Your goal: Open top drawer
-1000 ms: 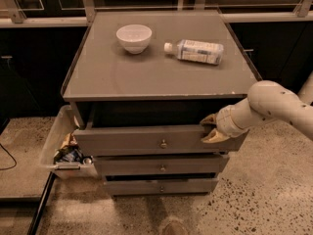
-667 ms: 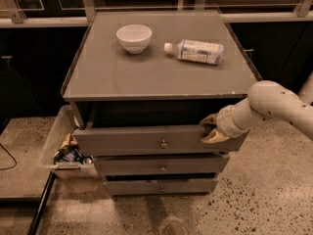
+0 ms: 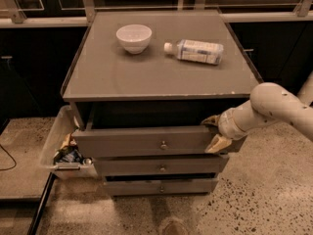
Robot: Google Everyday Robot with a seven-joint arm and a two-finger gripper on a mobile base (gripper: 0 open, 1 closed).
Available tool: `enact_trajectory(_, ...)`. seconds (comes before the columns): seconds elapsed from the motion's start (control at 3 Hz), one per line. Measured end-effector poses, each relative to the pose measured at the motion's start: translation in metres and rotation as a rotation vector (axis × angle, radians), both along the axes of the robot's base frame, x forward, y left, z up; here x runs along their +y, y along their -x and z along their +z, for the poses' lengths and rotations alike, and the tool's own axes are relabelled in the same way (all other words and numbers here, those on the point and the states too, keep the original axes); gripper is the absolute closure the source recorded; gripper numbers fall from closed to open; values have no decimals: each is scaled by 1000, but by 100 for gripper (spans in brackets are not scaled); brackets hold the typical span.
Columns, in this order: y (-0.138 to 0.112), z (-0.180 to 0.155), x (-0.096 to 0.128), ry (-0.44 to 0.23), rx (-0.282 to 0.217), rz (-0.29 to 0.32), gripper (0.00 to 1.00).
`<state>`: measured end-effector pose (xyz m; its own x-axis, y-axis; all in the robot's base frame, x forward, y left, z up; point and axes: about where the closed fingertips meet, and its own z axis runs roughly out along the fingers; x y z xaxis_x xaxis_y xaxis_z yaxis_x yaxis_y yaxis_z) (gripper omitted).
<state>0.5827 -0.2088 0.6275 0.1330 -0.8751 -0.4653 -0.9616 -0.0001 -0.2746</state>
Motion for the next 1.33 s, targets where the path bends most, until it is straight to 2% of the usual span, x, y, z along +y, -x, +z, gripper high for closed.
enact_trajectory(0.67, 7, 2, -5, -1, 9, -10, 84)
enact_trajectory(1.0, 8, 4, -4, -2, 9, -9, 100)
enact_trajectory(1.33, 14, 6, -5, 1, 11, -12, 100)
